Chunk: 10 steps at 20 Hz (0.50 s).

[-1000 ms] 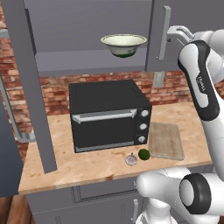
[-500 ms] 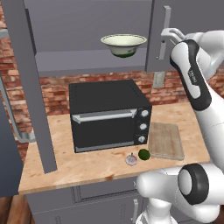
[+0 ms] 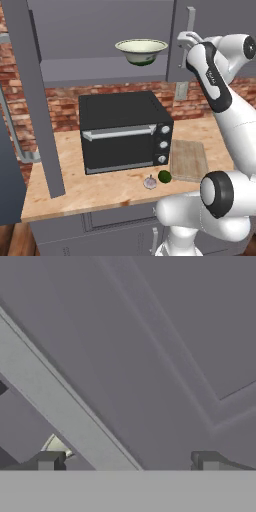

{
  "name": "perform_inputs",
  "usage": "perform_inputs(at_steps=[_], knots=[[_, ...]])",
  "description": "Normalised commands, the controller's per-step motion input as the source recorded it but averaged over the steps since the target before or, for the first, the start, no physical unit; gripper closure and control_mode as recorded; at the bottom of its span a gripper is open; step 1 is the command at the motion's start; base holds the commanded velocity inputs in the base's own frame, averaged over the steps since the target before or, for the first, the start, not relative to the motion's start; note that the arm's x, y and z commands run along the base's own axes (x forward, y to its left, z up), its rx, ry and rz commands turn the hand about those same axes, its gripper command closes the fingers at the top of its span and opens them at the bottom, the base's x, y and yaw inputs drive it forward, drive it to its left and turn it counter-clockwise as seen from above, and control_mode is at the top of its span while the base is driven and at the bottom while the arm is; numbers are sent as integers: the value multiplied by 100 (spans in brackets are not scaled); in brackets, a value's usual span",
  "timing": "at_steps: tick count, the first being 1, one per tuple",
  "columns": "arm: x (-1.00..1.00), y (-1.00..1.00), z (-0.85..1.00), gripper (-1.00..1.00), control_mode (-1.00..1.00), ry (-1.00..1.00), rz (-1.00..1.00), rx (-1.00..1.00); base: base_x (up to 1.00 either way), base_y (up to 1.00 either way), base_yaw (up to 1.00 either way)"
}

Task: Open the cabinet. Place the bowl and condiment on the counter. Then place the lime and garlic on the cutting board.

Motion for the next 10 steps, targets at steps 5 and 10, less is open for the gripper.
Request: perform_inputs(at_steps=[5,10], knots=[[37,0,-4,-100,-100,0,0,0,0,0,0],[38,0,-2,100,-100,0,0,-1,0,0,0]])
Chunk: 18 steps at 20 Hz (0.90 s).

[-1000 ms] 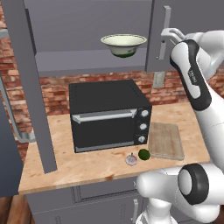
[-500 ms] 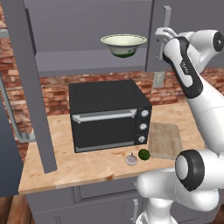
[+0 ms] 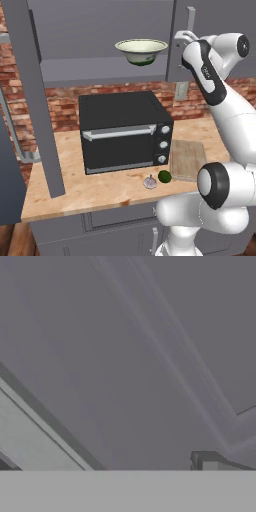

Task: Open the cabinet. Place the bowl and condiment on the counter. Then place the lime and garlic on the cutting board.

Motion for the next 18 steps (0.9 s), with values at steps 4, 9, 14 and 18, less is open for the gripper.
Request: perform_inputs(at_steps=[4,9,14,18], knots=[[38,0,-6,100,-100,0,0,0,0,0,0],[30,0,-13,100,-100,0,0,-1,0,0,0],[7,-15,-1,100,-100,0,1,-12,0,0,0],[20,-17,0,100,-100,0,4,-23,0,0,0]])
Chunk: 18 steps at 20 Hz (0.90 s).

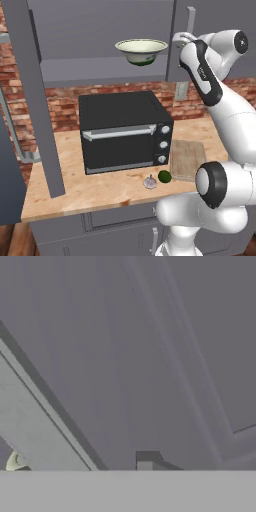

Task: Open the cabinet. Place the bowl and condiment on the counter. Then place the lime and garlic on the cutting board.

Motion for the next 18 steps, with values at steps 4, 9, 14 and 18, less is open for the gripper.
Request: perform_inputs(at_steps=[4,9,14,18], knots=[[16,-14,0,100,-100,0,1,-29,0,0,0],[6,-41,-3,100,-100,2,0,-29,0,0,0],[0,-63,-1,100,-100,9,-5,-26,0,0,0],[0,-83,0,100,-100,18,-12,-21,0,0,0]])
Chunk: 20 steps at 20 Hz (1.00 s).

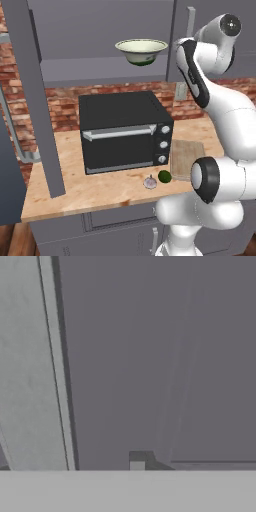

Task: Open the cabinet. Place the bowl and condiment on the counter. Then place the lime and garlic on the cutting board.

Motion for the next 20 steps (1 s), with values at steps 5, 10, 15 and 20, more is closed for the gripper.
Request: perform_inputs(at_steps=[5,10,15,20], knots=[[0,-100,-8,100,-100,11,-21,-10,0,0,0],[-17,-100,-13,100,-100,3,-24,-2,0,0,0],[-38,-100,-16,100,-100,0,-20,0,0,0,0],[-53,-100,-9,100,-100,0,-17,0,0,0,0]])
